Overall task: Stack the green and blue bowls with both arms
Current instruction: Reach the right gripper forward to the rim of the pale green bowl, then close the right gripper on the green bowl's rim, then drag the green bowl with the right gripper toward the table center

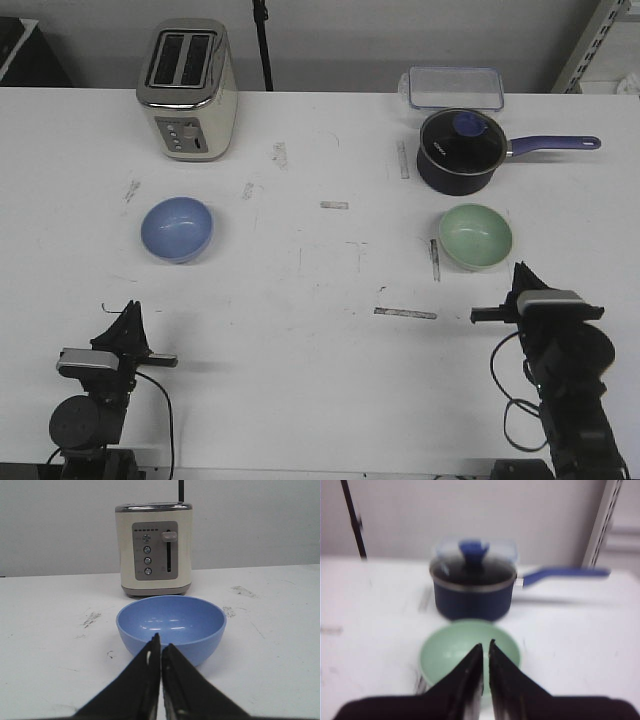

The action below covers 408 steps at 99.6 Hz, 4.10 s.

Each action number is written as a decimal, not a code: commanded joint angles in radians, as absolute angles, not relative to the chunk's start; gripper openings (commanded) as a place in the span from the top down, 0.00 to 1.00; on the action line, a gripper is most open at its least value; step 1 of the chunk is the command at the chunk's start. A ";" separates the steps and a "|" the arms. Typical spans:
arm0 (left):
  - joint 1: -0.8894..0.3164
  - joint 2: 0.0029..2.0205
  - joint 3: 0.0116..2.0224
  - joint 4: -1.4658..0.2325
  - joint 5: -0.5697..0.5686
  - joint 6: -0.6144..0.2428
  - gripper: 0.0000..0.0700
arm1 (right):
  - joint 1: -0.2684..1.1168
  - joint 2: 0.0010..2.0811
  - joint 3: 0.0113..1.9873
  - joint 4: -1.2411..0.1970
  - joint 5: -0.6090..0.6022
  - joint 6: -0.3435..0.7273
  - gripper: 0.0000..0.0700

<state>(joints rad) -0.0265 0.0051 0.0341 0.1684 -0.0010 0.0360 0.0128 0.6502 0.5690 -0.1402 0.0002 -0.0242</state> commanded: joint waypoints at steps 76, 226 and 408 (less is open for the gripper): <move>-0.025 0.003 0.012 0.181 0.000 0.042 1.00 | -0.071 1.476 1.335 -0.844 0.003 0.208 0.87; -0.025 0.003 0.012 0.181 0.000 0.042 1.00 | -0.186 1.806 1.406 -0.733 -0.184 0.213 1.00; -0.025 0.003 0.012 0.181 0.000 0.041 1.00 | 0.536 1.789 1.406 -0.696 -0.124 0.573 1.00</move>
<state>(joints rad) -0.0265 0.0051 0.0341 0.1684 -0.0013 0.0357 0.5320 1.7546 1.3926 -0.7048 -0.1265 0.5407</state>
